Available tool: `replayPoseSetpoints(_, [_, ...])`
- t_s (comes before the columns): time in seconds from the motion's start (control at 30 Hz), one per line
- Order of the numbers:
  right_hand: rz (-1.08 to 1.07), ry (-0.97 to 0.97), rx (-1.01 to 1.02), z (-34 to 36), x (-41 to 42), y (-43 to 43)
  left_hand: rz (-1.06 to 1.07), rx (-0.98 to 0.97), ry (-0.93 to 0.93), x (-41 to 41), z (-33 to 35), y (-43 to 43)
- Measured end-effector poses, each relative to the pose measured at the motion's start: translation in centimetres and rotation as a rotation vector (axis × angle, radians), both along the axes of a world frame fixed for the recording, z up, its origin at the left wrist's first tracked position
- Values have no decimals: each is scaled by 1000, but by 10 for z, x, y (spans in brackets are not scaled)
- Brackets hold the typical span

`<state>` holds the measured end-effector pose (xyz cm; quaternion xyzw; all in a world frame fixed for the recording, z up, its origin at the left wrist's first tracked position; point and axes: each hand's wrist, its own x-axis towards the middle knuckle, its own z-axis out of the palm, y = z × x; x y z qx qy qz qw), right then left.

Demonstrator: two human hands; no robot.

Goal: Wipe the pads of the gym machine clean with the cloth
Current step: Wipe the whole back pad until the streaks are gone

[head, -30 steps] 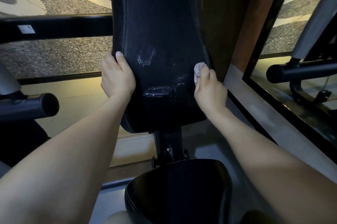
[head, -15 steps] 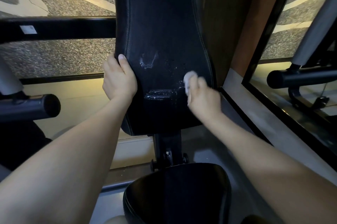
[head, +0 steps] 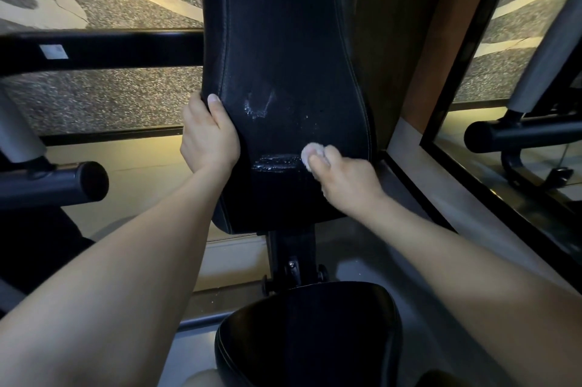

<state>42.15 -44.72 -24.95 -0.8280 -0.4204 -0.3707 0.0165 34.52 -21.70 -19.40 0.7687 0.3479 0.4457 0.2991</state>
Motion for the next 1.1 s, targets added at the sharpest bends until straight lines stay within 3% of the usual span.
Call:
replayPoseSetpoints(0.1, [-25, -31, -54, 24, 17, -11, -3, 0, -1, 0, -1, 2])
replayPoseSetpoints(0.2, [-173, 28, 147, 72, 42, -4, -15, 0, -6, -1, -1, 3])
replayPoseSetpoints(0.3, [-205, 63, 237, 73, 36, 11, -26, -3, -3, -1, 0, 2])
replayPoseSetpoints(0.43, [18, -12, -6, 22, 4, 3, -34, -11, 2, -2, 0, 2])
replayPoseSetpoints(0.53, [76, -63, -113, 41, 16, -9, -33, -2, 4, -2, 0, 2])
replayPoseSetpoints(0.73, [-148, 85, 263, 80, 30, 20, -30, 2, 10, -3, 0, 1])
replayPoseSetpoints(0.87, [73, -63, -35, 30, 0, 16, -34, 2, 10, -2, 1, -1])
replayPoseSetpoints(0.97, [124, -86, -154, 55, 16, 9, -28, 6, 7, -4, 0, 0])
replayPoseSetpoints(1.1, [-130, 16, 175, 107, 48, 21, -33, 1, 12, -5, 0, 0])
